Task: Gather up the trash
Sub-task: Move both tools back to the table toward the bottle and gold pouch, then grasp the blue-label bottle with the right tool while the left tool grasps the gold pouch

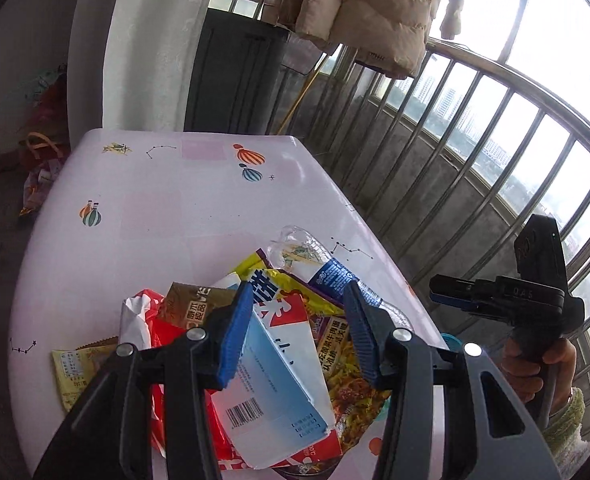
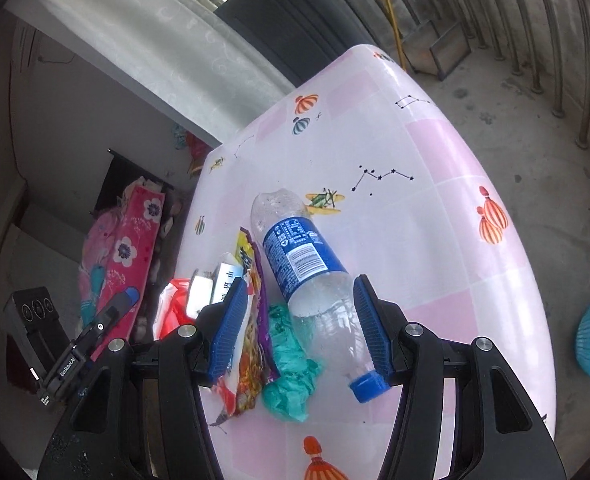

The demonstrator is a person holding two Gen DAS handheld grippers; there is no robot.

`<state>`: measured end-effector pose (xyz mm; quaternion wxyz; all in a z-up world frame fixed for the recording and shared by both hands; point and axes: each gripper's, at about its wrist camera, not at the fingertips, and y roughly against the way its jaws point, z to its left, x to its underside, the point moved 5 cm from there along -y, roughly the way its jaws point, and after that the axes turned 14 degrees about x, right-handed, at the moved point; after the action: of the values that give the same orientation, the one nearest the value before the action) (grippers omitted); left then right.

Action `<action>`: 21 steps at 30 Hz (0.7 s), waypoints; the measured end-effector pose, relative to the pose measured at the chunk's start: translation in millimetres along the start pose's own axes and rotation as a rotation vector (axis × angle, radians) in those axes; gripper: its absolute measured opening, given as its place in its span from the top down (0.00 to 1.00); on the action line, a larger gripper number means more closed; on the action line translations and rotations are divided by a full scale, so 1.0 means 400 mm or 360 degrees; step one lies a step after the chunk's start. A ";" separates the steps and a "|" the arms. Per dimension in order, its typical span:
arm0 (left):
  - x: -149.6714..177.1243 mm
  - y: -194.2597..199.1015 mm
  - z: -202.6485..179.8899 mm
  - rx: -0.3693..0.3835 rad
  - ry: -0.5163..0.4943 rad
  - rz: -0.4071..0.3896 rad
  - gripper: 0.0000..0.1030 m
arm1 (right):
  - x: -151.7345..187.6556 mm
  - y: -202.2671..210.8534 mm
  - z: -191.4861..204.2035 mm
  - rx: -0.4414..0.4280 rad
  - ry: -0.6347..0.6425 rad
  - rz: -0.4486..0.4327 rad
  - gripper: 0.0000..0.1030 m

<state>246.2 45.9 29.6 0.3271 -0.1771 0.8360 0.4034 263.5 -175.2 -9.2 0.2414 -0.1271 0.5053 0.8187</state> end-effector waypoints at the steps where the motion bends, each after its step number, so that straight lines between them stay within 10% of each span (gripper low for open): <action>1: 0.000 -0.013 0.015 -0.0013 0.0008 0.0031 0.56 | -0.007 -0.019 0.006 0.0006 0.0013 0.0024 0.47; 21: 0.061 -0.119 0.182 -0.0329 0.0097 0.0275 0.33 | -0.035 -0.207 0.068 0.0041 0.0255 0.0334 0.36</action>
<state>284.8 73.5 -47.3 0.2458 -0.1493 0.8117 0.5084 319.7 -124.0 -53.9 0.1150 -0.1353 0.5440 0.8201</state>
